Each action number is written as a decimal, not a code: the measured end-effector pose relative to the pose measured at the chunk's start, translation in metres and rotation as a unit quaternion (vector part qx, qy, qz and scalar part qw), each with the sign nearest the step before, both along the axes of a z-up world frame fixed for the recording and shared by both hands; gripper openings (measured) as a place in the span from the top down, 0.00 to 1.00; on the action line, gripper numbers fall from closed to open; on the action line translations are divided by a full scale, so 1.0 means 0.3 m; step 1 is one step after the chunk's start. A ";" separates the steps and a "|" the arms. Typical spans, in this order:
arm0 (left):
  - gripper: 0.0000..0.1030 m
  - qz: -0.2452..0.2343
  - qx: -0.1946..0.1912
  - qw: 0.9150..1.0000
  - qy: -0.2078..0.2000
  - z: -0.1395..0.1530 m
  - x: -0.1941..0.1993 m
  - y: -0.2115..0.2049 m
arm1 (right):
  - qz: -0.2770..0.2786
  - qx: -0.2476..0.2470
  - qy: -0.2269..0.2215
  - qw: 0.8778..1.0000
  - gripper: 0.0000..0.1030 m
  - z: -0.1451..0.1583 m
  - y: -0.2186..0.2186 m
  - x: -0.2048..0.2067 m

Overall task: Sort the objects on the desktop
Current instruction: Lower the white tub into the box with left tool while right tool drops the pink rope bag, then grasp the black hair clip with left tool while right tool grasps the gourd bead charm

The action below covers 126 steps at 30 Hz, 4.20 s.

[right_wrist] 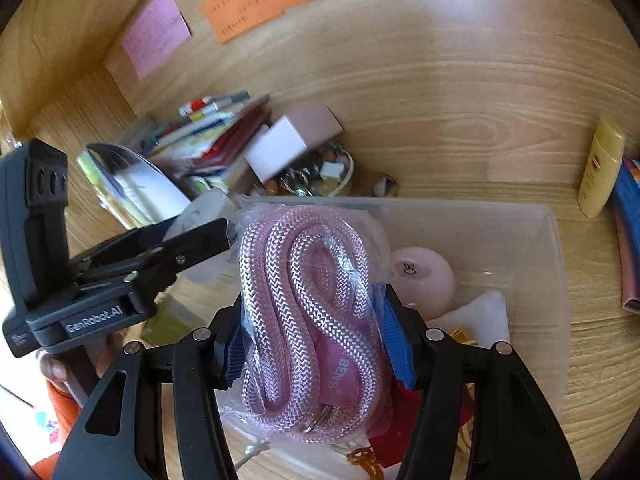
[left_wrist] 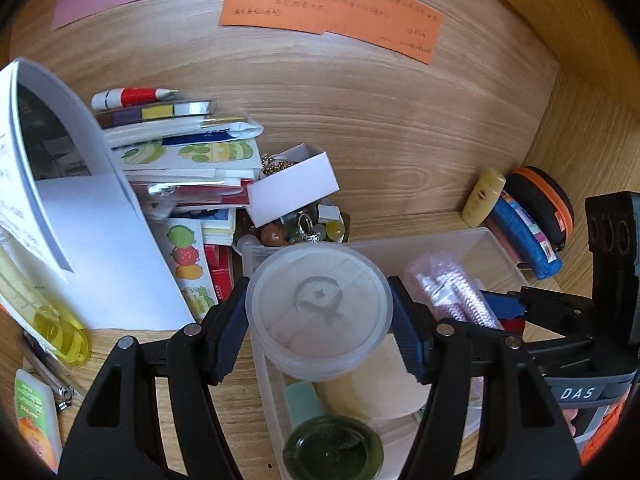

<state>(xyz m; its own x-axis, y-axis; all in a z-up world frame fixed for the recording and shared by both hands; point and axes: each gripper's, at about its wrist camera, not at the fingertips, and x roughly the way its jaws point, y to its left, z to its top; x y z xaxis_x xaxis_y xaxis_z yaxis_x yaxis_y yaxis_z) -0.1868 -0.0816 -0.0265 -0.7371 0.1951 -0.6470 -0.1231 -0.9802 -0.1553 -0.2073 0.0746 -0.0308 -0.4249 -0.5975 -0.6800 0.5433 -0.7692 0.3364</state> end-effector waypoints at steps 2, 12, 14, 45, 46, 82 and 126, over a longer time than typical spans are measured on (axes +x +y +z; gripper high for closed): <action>0.37 -0.005 -0.005 1.000 -0.003 -0.008 0.001 0.011 | -0.001 0.005 0.002 1.000 0.47 -0.007 -0.004 0.001; 0.37 -0.015 -0.010 1.000 -0.015 -0.046 -0.015 0.035 | -0.008 0.035 0.021 0.999 0.43 -0.020 -0.023 0.015; 0.37 -0.016 -0.009 1.000 -0.015 -0.049 -0.012 0.033 | -0.009 0.033 0.018 0.999 0.41 -0.023 -0.020 0.012; 0.35 -0.032 -0.003 0.999 -0.026 -0.051 0.022 0.029 | -0.027 0.044 0.050 0.997 0.31 0.035 0.045 0.009; 0.35 -0.032 -0.001 0.999 -0.027 -0.050 0.025 0.027 | -0.029 0.044 0.054 0.997 0.31 0.042 0.053 0.012; 0.07 -0.054 -0.072 0.996 0.027 -0.053 0.444 0.237 | -0.040 0.131 0.070 0.988 0.19 -0.086 0.357 0.374; 0.65 -0.150 -0.084 0.982 -0.078 -0.266 0.270 0.575 | -0.008 0.043 0.081 0.996 0.83 -0.027 0.500 0.314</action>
